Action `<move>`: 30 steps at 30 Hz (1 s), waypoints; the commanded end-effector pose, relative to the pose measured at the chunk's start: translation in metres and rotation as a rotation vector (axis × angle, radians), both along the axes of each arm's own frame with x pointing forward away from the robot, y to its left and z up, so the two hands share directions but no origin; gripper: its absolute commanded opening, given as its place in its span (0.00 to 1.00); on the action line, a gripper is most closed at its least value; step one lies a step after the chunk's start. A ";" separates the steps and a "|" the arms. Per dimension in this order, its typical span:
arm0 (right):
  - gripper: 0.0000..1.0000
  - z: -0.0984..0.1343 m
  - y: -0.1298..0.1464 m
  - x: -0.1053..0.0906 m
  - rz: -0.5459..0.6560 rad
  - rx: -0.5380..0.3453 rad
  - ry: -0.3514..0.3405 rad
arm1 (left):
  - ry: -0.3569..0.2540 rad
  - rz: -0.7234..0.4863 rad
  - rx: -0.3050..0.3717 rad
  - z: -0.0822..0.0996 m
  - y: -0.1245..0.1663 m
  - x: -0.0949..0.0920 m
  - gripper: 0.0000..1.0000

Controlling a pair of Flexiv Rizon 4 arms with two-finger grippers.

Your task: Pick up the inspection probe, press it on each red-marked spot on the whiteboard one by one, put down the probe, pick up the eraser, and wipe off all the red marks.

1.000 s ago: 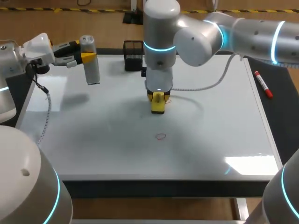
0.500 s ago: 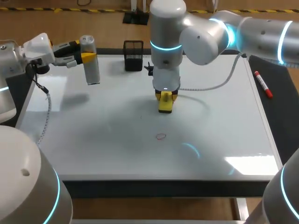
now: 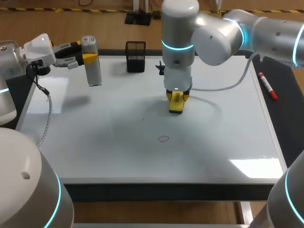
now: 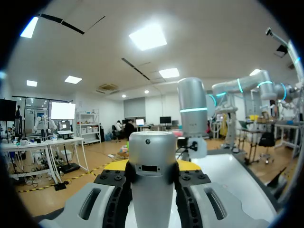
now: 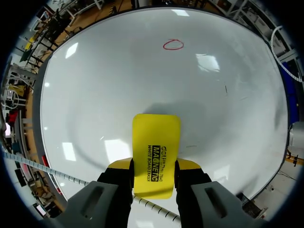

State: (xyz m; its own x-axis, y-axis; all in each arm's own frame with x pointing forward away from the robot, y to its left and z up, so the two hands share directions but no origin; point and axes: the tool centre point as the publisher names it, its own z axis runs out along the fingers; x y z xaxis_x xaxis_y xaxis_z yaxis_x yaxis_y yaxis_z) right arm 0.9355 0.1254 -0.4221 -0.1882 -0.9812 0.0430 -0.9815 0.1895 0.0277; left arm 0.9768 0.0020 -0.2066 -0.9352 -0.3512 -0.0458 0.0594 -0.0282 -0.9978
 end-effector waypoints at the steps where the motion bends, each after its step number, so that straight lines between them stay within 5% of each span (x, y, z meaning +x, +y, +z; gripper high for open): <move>1: 0.00 0.017 -0.007 -0.002 0.003 0.028 -0.005 | -0.001 0.000 -0.001 0.001 0.000 0.000 0.00; 21: 0.00 0.046 -0.112 0.023 -0.238 0.038 -0.054 | -0.001 0.000 -0.001 0.001 0.000 0.000 0.00; 30: 0.00 0.048 -0.114 0.022 -0.235 0.025 -0.062 | -0.001 0.000 -0.001 0.001 0.000 0.000 0.00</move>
